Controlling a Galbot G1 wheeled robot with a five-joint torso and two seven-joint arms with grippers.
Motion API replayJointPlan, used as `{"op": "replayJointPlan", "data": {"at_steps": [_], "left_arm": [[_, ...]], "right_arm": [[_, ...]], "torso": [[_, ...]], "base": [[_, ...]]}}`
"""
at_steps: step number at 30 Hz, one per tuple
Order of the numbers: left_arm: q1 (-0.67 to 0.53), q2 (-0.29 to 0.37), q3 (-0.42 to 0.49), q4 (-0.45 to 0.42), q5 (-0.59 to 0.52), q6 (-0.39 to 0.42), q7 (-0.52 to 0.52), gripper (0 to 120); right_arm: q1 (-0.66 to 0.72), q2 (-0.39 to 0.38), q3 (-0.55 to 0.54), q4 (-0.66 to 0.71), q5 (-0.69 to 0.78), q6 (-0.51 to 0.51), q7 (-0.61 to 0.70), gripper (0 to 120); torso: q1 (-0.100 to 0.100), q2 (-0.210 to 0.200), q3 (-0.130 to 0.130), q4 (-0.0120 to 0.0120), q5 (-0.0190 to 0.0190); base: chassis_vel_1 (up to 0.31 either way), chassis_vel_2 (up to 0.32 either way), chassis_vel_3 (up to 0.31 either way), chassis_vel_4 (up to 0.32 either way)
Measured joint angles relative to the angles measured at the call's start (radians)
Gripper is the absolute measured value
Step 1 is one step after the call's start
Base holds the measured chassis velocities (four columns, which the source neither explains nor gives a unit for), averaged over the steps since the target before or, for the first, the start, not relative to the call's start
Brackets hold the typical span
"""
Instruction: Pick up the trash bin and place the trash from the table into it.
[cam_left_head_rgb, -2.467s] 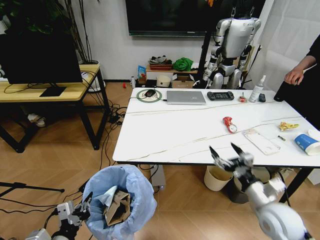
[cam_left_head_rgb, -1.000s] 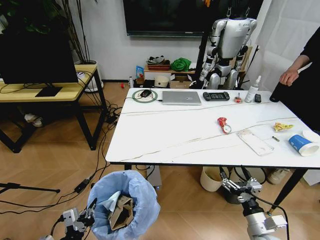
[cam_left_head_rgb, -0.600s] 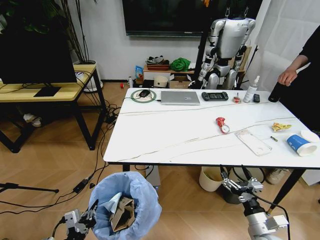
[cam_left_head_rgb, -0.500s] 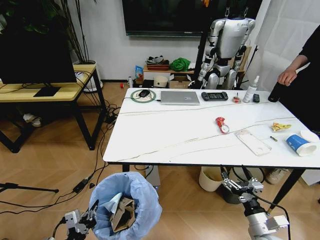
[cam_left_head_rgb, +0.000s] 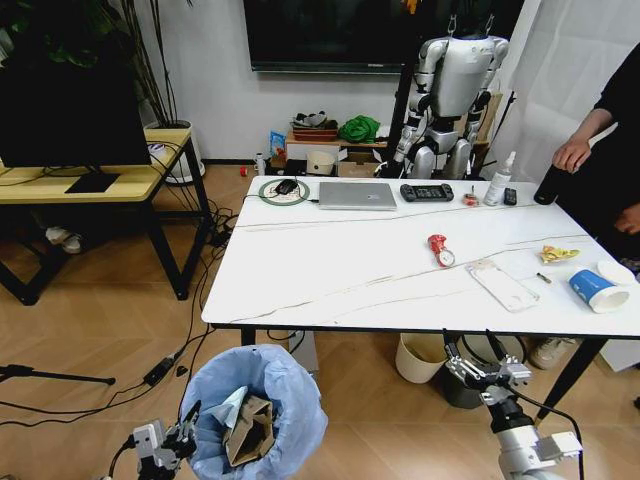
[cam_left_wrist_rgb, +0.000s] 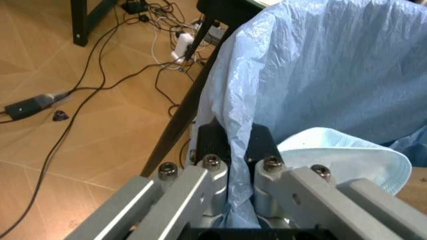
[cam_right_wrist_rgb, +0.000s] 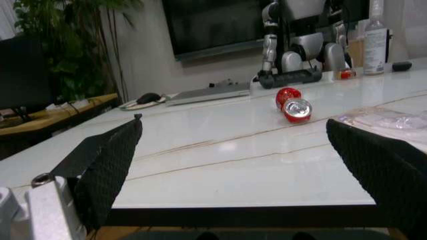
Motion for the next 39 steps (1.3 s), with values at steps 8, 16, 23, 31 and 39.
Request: {"op": "replayJointPlan", "data": {"at_steps": [8,16,23,31,39], "left_arm": [[-0.001,0.001,0.004,0.001,0.000,0.000,0.000,0],[-0.003,0.002,0.008,0.007,0.000,-0.001,0.001,0],[-0.003,0.003,0.009,0.008,-0.001,-0.001,0.001,0],[-0.002,0.004,0.012,0.008,-0.001,-0.001,0.001,0],[0.000,0.005,0.011,0.007,-0.002,-0.001,0.001,0]], "right_arm": [[-0.004,0.007,0.001,-0.005,0.002,0.004,-0.006,100],[-0.005,0.010,0.004,-0.006,0.011,0.004,-0.007,100],[-0.004,0.010,0.005,-0.009,0.015,0.004,-0.007,100],[-0.005,0.012,0.005,-0.009,0.016,0.004,-0.008,100],[-0.003,0.012,0.005,-0.013,0.017,0.007,-0.010,100]], "torso": [[0.000,0.000,0.000,0.0000,0.0000],[0.000,0.000,0.000,0.0000,0.0000],[0.000,0.000,0.000,0.0000,0.0000],[0.000,0.000,0.000,0.0000,0.0000],[0.000,0.000,0.000,0.0001,0.0001]], "base": [[0.000,0.000,0.000,0.000],[0.000,0.000,0.000,0.000],[0.000,0.000,0.000,0.000],[-0.009,-0.010,0.014,0.012],[-0.058,-0.056,0.066,0.060]]}}
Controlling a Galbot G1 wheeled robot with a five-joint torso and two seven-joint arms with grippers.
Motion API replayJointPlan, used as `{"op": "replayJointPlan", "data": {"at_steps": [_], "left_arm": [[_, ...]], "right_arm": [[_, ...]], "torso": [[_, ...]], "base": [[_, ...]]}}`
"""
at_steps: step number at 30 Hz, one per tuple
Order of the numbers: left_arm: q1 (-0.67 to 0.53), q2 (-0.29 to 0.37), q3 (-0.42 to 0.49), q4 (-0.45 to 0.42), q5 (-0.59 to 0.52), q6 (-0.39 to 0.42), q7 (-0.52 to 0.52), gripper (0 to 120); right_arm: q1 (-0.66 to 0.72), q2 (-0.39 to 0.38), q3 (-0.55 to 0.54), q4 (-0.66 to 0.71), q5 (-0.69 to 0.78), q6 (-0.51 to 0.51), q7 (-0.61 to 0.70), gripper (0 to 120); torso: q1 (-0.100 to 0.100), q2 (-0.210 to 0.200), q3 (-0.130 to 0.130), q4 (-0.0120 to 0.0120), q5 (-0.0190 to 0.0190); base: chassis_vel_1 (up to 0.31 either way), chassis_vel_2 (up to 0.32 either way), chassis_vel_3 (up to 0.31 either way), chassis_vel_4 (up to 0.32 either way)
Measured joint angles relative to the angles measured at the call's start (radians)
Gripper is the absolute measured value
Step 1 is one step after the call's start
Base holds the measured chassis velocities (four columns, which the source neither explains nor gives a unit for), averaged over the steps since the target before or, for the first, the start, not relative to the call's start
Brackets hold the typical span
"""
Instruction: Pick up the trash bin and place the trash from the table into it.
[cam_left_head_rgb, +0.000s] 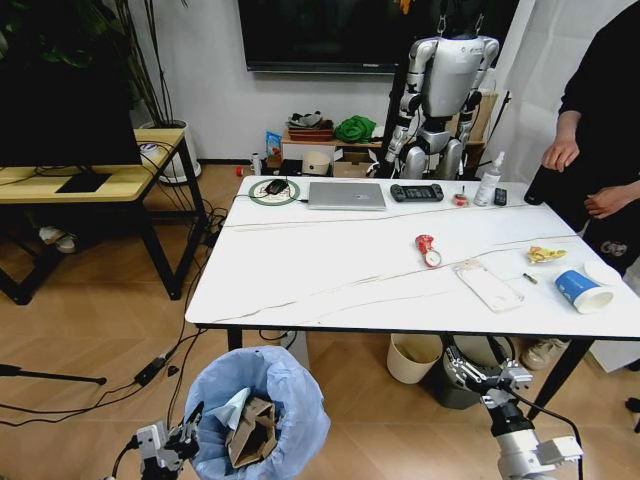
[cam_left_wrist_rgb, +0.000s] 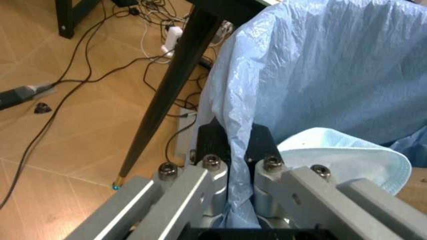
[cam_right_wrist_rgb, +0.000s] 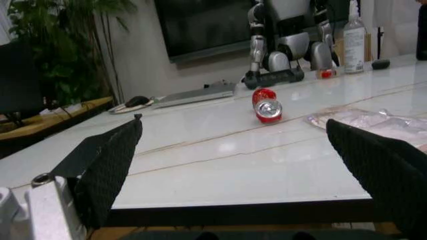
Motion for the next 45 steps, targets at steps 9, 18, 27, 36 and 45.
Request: {"op": "replayJointPlan", "data": {"at_steps": [9,18,27,36,45], "left_arm": [[0.000,0.000,0.000,-0.001,0.000,0.000,0.000,0],[-0.003,-0.002,0.002,0.003,0.000,0.001,0.000,0],[-0.005,-0.005,0.005,0.006,0.000,0.002,0.000,0],[-0.006,-0.006,0.007,0.009,0.002,0.003,-0.001,0],[-0.008,-0.007,0.008,0.009,0.002,0.006,-0.001,0]], "right_arm": [[0.002,-0.001,-0.001,-0.001,0.000,0.001,-0.001,100],[0.004,-0.003,0.000,-0.004,0.002,0.001,-0.001,100],[0.012,-0.005,0.000,-0.012,0.005,0.001,-0.001,100],[0.020,-0.006,-0.001,-0.019,0.007,0.001,-0.001,100],[0.026,-0.008,-0.002,-0.024,0.009,0.001,-0.001,100]], "torso": [[0.000,0.000,0.000,-0.0001,-0.0001],[0.000,0.000,0.000,-0.0001,-0.0001],[0.000,0.000,0.000,0.0000,-0.0001],[0.000,0.000,0.000,-0.0001,-0.0001],[0.000,0.000,0.000,-0.0001,-0.0001]], "base": [[-0.067,-0.067,0.056,0.063],[-0.046,-0.063,0.049,0.067],[-0.067,-0.055,0.069,0.062],[-0.068,-0.064,0.065,0.065],[-0.071,-0.074,0.069,0.075]]}}
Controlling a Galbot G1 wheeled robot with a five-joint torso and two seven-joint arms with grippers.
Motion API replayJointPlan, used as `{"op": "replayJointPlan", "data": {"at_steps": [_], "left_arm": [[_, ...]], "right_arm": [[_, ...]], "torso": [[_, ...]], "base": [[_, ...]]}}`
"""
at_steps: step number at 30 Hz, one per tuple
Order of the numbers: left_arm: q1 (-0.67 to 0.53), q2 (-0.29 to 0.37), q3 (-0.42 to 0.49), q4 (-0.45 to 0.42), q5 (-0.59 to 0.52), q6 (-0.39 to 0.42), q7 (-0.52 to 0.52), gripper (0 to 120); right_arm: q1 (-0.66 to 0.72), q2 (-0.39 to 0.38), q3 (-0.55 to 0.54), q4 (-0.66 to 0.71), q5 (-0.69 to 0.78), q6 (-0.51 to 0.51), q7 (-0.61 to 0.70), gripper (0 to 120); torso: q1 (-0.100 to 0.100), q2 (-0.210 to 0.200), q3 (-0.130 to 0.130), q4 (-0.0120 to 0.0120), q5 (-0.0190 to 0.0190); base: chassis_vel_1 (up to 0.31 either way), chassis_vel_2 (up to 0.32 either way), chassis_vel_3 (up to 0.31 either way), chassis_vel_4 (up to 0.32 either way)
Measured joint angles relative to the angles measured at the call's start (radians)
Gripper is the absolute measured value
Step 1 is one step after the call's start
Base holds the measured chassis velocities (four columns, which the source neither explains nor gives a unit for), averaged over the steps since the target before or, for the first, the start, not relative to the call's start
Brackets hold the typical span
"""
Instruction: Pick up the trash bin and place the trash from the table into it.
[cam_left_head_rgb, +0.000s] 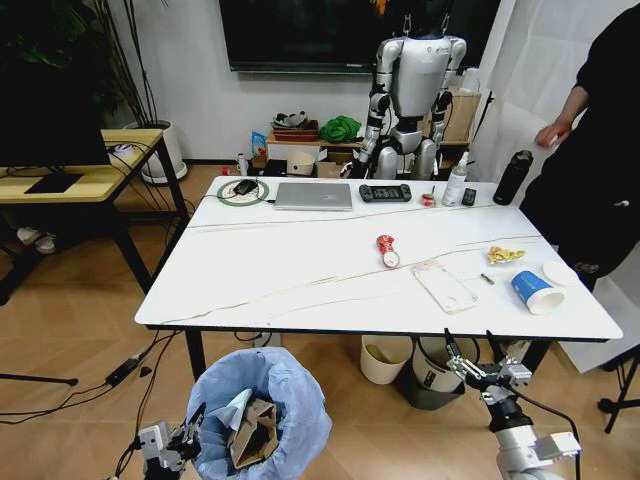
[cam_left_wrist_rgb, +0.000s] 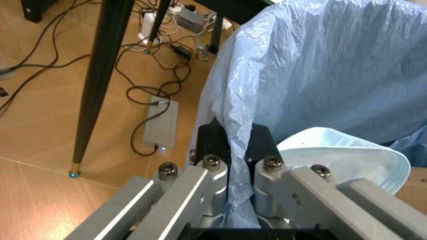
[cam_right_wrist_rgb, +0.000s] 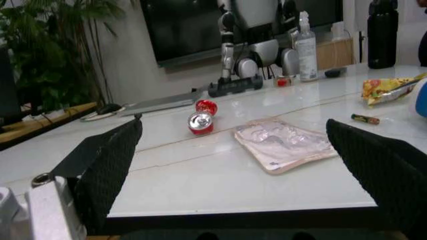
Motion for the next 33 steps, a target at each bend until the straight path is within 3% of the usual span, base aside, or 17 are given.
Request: {"op": "replayJointPlan", "data": {"at_steps": [33], "left_arm": [[0.013,-0.018,-0.005,-0.009,0.013,-0.002,0.000,0]], "right_arm": [[0.032,-0.028,-0.005,-0.044,0.011,0.008,0.001,100]], "torso": [[0.000,0.000,0.000,0.0000,0.0000]], "base": [[-0.071,-0.072,0.071,0.069]]}}
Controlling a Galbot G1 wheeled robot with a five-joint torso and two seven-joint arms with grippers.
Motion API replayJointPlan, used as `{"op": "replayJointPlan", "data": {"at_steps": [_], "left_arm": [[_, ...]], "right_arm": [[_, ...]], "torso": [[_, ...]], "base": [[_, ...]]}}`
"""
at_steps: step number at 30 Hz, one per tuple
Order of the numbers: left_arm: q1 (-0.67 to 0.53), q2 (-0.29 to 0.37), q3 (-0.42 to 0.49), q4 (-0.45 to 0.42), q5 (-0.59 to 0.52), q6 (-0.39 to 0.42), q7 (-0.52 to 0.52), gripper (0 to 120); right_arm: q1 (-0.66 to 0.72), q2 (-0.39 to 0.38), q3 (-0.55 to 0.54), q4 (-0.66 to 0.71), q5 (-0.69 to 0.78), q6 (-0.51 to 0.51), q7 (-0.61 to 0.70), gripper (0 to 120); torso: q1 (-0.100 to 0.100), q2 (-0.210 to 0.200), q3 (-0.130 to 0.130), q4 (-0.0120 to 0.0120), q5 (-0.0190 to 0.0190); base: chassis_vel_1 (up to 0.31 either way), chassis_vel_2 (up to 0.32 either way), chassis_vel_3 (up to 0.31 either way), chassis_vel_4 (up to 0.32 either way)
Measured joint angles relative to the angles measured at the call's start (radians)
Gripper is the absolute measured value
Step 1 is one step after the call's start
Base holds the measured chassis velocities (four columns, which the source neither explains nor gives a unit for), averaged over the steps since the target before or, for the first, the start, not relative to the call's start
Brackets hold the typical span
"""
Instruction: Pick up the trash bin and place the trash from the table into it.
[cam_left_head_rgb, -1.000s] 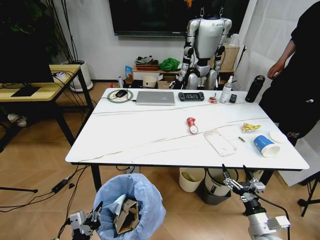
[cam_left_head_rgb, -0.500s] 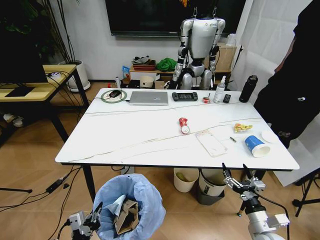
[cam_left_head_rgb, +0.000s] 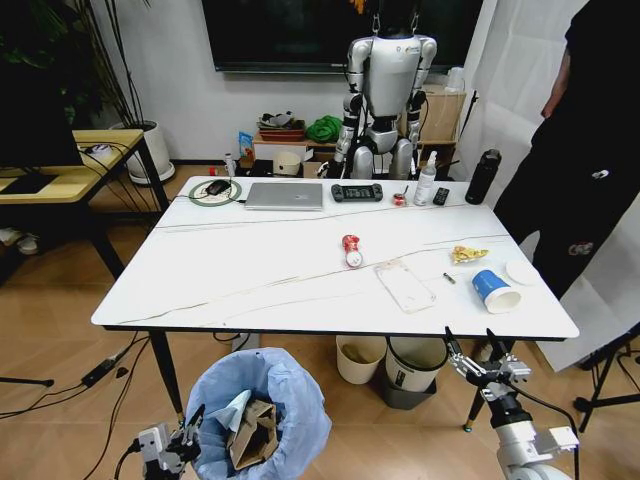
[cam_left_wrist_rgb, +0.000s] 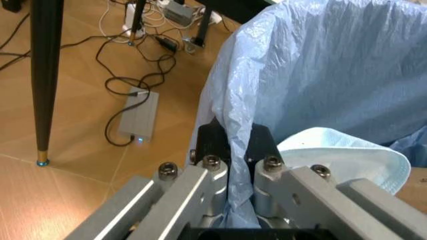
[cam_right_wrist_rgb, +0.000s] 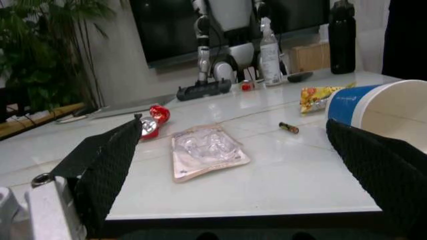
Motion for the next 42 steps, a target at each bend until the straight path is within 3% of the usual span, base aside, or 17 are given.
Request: {"op": "replayJointPlan", "data": {"at_steps": [12,18,26,36,42], "left_arm": [[0.008,-0.016,-0.001,-0.006,0.017,-0.002,0.001,0],[0.014,-0.023,-0.014,-0.011,0.019,-0.002,0.001,0],[0.027,-0.038,-0.032,-0.019,0.026,-0.006,0.001,0],[0.049,-0.070,-0.045,-0.036,0.063,-0.016,0.001,0],[0.047,-0.071,-0.045,-0.051,0.056,0.001,-0.009,0]], "right_arm": [[0.038,-0.035,-0.017,-0.016,-0.029,0.031,-0.010,100],[0.056,-0.075,-0.080,0.014,-0.078,0.029,0.081,100],[0.119,-0.194,-0.195,0.081,-0.089,-0.114,0.188,100],[0.321,-0.462,-0.430,0.054,-0.090,-0.258,0.276,100],[0.434,-0.512,-0.552,-0.024,-0.131,-0.276,0.276,100]], "torso": [[0.000,0.000,0.000,-0.0001,0.0001],[0.000,0.000,0.000,0.0000,0.0001],[0.000,0.000,0.000,0.0001,0.0001],[0.000,0.000,0.000,0.0002,0.0001],[0.000,0.000,0.000,0.0001,0.0001]], "base": [[-0.050,-0.042,0.052,0.045],[0.000,0.000,0.000,0.000],[0.000,0.000,0.000,0.000],[0.000,0.000,0.000,0.000],[0.000,0.000,0.000,0.000]]}}
